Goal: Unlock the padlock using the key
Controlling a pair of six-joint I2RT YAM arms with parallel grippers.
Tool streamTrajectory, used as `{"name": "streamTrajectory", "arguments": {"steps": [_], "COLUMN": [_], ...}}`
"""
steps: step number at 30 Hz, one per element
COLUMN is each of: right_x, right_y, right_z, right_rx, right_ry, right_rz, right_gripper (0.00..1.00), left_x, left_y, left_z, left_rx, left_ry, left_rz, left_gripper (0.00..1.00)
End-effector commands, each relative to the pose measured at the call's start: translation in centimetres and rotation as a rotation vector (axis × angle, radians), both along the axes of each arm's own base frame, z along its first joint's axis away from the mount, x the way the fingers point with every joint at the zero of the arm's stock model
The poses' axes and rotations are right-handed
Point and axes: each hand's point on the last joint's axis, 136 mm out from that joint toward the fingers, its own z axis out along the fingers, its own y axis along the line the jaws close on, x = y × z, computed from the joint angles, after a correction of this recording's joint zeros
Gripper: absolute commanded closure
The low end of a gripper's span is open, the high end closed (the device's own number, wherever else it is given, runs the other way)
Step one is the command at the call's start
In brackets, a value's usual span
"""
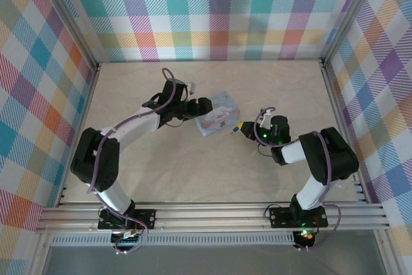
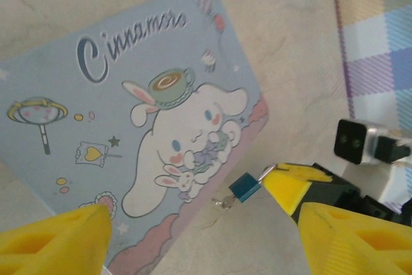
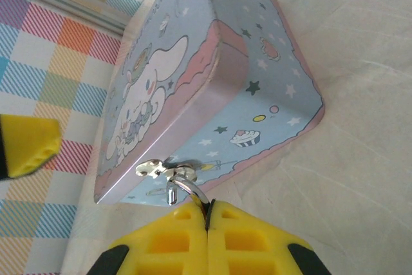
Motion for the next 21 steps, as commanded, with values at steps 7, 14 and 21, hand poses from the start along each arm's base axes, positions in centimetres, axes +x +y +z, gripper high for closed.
{"name": "streamTrajectory", "arguments": {"steps": [7, 14, 21], "right_x": [-3.7, -8.7, -13.1], "right_y": [-1.5, -1.9, -1.6], "right_z": [1.1, 2.1, 1.6], "right_rx": [-0.153, -0.253, -0.266], "right_ry": [0.07, 0.189, 0.322], "right_rz": [0.034, 0.083, 0.127], "right_gripper": [1.0, 1.0, 1.0], "left_x": [-1.3, -3.0, -4.1], "left_y": [4.8, 9.5, 11.8], "left_z": [4.0, 3.0, 1.7], "left_rx": [0.027, 0.117, 0.178], "left_ry": [-0.173, -0.221, -0.211], "left_rz": [0.171, 0.343, 0.403], "left_gripper": [0.18, 0.11, 0.09]}}
